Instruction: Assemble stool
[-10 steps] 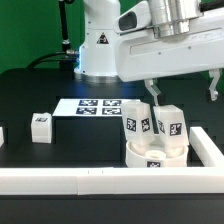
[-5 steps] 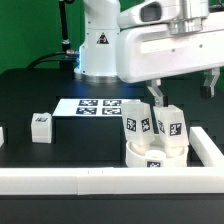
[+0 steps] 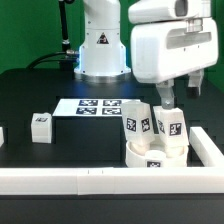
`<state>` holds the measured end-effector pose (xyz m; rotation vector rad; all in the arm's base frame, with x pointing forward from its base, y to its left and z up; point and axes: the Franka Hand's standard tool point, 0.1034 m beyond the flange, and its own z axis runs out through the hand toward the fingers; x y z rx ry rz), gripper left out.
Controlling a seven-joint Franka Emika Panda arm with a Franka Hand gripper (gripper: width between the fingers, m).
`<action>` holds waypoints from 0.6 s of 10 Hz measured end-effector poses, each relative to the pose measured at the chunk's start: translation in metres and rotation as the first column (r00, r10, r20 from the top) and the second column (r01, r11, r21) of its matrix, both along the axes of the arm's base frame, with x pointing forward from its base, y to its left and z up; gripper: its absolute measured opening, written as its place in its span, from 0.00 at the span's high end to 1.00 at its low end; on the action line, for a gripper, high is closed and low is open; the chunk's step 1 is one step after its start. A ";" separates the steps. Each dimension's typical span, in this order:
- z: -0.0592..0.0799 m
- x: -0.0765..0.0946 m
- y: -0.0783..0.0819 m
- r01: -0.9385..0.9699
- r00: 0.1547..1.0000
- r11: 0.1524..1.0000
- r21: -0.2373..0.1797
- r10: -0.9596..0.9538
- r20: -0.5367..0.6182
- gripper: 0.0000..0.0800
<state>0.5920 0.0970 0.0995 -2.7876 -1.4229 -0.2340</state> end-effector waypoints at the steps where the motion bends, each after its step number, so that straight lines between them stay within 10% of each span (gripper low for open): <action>1: -0.002 0.000 -0.001 -0.160 0.987 0.986 -0.037 0.160 0.000 0.19; 6: -0.010 -0.004 -0.007 -0.556 0.831 0.821 -0.131 0.555 -0.046 0.19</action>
Offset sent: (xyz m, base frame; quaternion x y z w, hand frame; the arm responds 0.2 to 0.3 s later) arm -0.0065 0.0102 -0.0076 0.0401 -0.0219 -0.2805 0.9588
